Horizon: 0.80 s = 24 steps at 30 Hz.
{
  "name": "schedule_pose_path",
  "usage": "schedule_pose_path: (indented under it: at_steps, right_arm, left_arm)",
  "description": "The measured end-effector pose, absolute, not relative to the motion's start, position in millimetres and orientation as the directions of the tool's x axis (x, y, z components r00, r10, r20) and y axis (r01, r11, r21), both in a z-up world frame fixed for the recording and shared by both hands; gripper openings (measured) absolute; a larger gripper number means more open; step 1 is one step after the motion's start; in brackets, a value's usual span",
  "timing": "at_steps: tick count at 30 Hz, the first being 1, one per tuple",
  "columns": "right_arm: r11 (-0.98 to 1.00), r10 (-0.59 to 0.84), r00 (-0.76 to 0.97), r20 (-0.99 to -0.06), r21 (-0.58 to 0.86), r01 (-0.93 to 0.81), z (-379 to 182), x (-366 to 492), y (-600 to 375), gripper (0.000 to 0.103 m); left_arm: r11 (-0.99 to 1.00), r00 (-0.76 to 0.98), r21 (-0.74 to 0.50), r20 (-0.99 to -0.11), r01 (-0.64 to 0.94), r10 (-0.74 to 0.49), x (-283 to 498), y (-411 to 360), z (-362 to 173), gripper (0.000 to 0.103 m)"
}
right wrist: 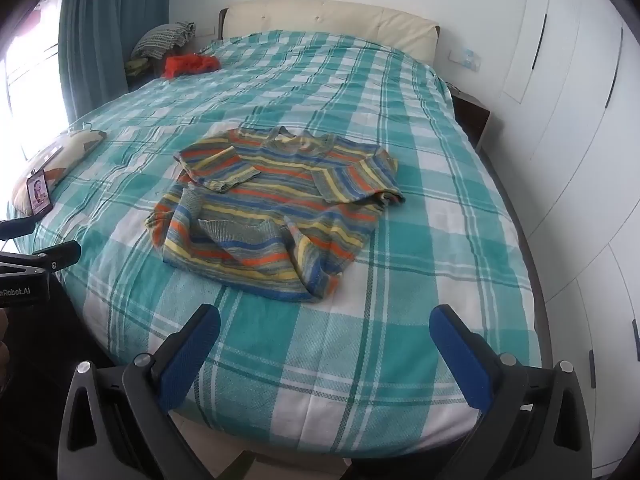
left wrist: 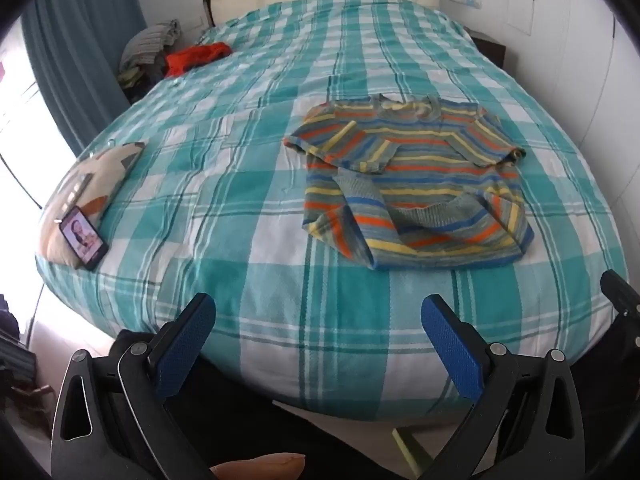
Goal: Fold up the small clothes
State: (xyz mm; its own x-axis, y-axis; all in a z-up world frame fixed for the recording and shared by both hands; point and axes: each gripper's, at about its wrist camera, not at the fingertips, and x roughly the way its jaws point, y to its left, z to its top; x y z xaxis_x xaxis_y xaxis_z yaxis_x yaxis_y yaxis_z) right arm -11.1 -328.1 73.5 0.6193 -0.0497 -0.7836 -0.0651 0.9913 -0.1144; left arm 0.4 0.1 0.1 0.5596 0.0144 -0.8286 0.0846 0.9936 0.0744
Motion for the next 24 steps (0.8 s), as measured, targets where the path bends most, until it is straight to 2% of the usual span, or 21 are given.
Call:
schedule_pose_path:
  at_steps: [8,24]
  right_arm:
    - [0.991,-0.045,0.604,-0.796,-0.112,-0.074,72.8,-5.6,-314.5,0.103]
    - [0.992,-0.032,0.586,-0.810,-0.097,-0.081,62.0,-3.7,-316.0,0.103]
  left_arm:
    - [0.984,0.595,0.161,-0.799,0.076,0.085,-0.2,-2.2,0.5,0.103]
    - [0.986,0.538,0.130,-0.841,0.102,0.055,4.1,-4.6,-11.6,0.103]
